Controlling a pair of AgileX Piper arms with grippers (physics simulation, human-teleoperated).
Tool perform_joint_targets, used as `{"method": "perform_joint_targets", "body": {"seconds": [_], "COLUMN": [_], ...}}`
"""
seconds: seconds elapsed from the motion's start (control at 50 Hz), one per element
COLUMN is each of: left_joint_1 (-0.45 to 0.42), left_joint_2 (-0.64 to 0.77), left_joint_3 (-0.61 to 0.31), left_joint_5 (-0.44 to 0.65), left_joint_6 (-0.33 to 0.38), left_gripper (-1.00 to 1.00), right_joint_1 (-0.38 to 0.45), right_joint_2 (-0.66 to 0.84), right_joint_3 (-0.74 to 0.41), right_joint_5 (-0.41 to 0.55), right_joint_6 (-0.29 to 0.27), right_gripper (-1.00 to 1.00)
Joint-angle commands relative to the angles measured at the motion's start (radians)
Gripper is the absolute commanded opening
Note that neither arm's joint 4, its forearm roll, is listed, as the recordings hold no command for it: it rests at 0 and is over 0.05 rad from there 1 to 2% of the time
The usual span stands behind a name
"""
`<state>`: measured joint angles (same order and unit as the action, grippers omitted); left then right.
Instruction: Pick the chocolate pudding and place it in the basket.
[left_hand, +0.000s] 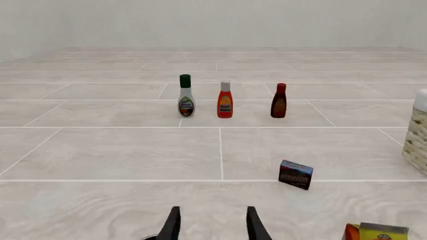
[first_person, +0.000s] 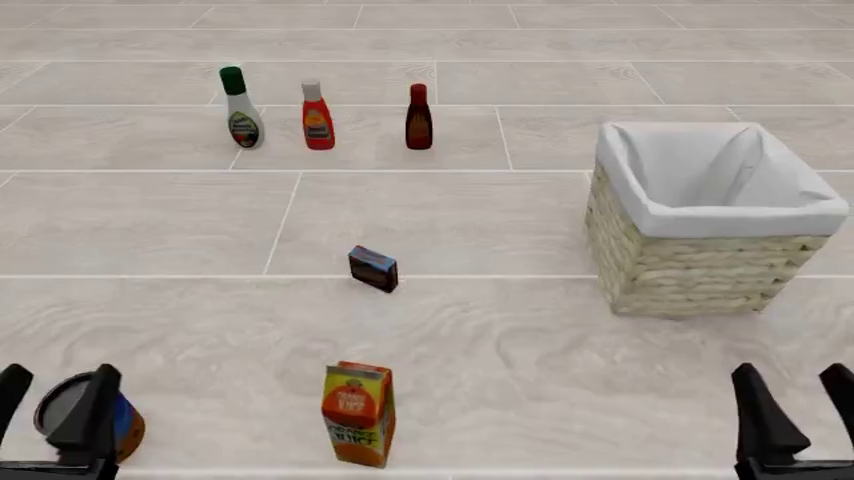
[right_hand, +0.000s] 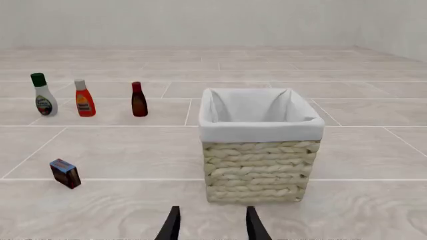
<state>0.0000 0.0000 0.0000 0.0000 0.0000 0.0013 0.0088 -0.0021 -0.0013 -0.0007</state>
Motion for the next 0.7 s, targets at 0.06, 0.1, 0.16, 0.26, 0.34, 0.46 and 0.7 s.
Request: {"method": "perform_joint_targets", "body": {"seconds": [0.06, 0.1, 0.16, 0.26, 0.34, 0.46, 0.7], "left_joint_1": [0.0, 0.0, 0.0, 0.0, 0.0, 0.0, 0.0], "left_joint_2": [0.0, 0.0, 0.0, 0.0, 0.0, 0.0, 0.0], "left_joint_3": [0.0, 0.0, 0.0, 0.0, 0.0, 0.0, 0.0], "left_joint_5": [0.0, 0.0, 0.0, 0.0, 0.0, 0.0, 0.0], "left_joint_6": [0.0, 0.0, 0.0, 0.0, 0.0, 0.0, 0.0], "left_gripper": [1.0, 1.0, 1.0, 1.0, 1.0, 1.0, 1.0], "right_joint_1": [-0.002, -0.004, 0.008, 0.011, -0.002, 0.0, 0.002], "right_joint_2": [0.022, 0.024, 0.021, 0.04, 0.061, 0.115, 0.231], "right_joint_3": [-0.014, -0.012, -0.011, -0.008, -0.009, -0.018, -0.07], "right_joint_5": [0.005, 0.003, 0.008, -0.005, -0.027, -0.06, -0.144], "right_joint_6": [-0.009, -0.013, -0.022, -0.026, -0.024, -0.009, -0.011], "right_gripper": [1.0, 1.0, 1.0, 1.0, 1.0, 1.0, 1.0]}}
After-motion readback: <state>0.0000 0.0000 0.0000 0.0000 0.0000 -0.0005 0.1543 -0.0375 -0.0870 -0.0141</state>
